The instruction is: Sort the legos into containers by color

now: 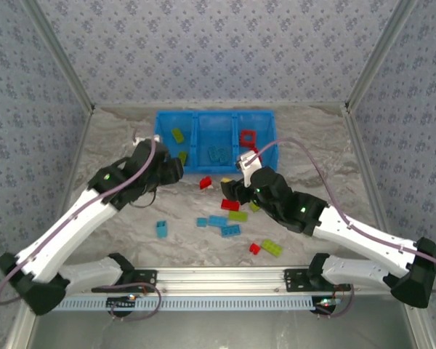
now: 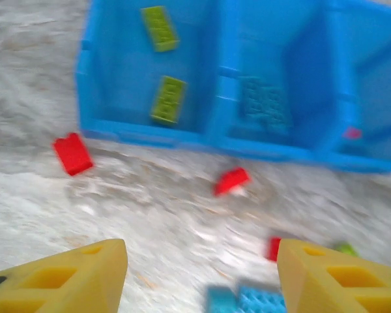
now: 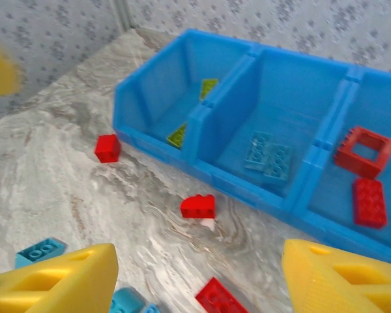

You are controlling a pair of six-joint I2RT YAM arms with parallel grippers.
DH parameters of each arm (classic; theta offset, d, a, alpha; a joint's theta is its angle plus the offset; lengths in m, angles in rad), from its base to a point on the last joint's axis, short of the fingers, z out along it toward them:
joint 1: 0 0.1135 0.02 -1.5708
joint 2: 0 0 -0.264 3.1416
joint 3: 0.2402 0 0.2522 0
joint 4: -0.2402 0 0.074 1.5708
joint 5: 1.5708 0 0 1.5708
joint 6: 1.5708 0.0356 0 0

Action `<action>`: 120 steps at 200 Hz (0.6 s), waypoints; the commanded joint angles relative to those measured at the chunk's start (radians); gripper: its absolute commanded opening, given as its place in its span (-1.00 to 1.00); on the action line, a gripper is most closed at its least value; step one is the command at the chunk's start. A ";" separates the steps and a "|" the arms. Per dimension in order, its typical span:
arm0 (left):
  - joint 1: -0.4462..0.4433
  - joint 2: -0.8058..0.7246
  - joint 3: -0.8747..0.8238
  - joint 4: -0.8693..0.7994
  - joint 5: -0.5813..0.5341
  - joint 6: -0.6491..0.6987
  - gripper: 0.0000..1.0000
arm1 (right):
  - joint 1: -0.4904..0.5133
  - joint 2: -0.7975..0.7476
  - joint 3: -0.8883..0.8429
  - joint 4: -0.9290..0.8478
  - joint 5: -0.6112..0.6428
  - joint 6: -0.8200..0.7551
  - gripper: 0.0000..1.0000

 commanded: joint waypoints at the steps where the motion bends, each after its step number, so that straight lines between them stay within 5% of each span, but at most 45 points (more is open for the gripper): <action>1: -0.091 -0.055 0.018 -0.015 0.032 0.057 0.30 | -0.024 -0.009 -0.003 -0.104 -0.004 0.069 0.38; 69: -0.700 -0.004 0.049 -0.074 -0.493 0.014 0.31 | -0.022 0.095 -0.046 -0.242 -0.029 0.223 0.30; 120: -0.831 -0.013 -0.049 -0.021 -0.587 -0.121 0.31 | -0.007 0.156 -0.053 -0.345 -0.096 0.166 0.38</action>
